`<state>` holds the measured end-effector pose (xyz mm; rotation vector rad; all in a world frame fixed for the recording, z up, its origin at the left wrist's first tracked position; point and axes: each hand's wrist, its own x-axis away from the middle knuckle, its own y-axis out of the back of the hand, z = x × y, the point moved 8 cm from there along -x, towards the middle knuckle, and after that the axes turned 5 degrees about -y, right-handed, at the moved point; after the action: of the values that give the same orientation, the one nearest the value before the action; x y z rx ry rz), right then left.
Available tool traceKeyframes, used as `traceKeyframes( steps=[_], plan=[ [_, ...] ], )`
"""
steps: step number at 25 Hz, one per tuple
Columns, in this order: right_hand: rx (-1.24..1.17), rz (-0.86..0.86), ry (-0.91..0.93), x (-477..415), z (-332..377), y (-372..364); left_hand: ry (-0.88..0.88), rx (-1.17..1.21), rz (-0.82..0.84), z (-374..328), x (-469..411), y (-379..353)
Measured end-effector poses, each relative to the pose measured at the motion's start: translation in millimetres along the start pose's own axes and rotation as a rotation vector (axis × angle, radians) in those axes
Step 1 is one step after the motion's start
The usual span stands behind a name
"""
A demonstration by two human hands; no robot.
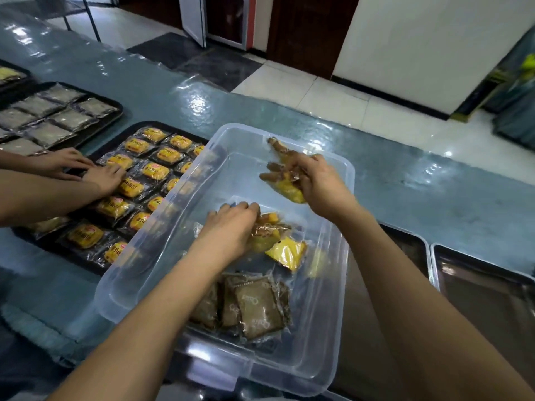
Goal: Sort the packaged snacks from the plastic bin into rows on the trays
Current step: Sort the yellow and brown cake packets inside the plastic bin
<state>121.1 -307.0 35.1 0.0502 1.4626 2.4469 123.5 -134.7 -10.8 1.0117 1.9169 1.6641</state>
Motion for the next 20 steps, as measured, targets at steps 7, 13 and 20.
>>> traceKeyframes(
  steps=[7,13,20],
  plan=[
    [-0.062,-0.282,-0.094,56,-3,95,-0.2,0.031,-0.255,-48,-1,66],
    [-0.032,-0.459,-0.196,111,-23,147,-0.387,0.03,-0.339,-101,3,92],
    [-0.018,-0.54,-0.328,183,-72,173,-0.519,0.013,-0.33,-177,14,88]
  ],
)
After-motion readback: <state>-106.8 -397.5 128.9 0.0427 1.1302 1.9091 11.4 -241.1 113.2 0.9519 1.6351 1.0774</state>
